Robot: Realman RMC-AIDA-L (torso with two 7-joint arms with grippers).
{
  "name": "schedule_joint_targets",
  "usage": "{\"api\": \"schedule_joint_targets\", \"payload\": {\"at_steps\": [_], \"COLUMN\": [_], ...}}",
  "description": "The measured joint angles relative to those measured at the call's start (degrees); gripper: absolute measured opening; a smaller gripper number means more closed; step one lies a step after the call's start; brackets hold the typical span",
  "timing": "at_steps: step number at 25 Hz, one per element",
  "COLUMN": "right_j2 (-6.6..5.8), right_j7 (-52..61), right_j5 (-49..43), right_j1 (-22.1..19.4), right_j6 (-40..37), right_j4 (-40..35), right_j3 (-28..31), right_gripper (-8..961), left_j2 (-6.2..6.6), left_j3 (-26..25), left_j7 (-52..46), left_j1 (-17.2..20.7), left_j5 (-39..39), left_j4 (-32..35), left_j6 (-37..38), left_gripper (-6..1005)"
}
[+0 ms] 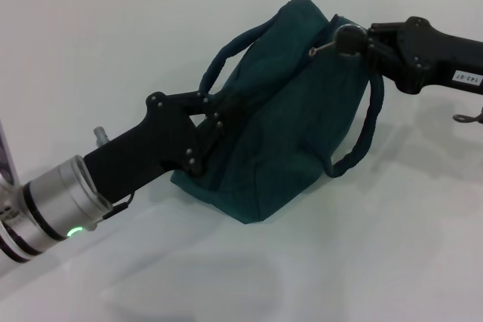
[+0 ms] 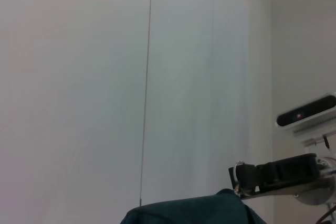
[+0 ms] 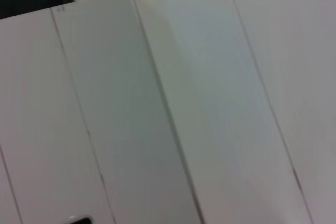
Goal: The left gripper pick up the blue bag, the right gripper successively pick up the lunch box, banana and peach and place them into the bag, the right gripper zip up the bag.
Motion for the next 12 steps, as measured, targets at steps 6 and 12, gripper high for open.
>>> {"api": "schedule_joint_targets", "payload": {"at_steps": [6,12], "right_j2": [1.24,3.04], "right_j7": [-0.9,-4.1], "right_j5": [-3.4,-4.3], "right_j1": [-1.6,-4.0], "right_j6": [0.2,1.5], "right_j4": [-0.3,-0.8], "right_j3": [6.6,11.9], "right_gripper": [15,15], "left_j2": [0.00,0.01], "left_j3": [0.0,-0.3], "left_j7": [0.0,0.0], "left_j1": [1.3,1.8], "left_j5": [-0.3,-0.6], "left_j4": [1.3,1.6], "left_j6": [0.1,0.1], "left_gripper": [57,58]}}
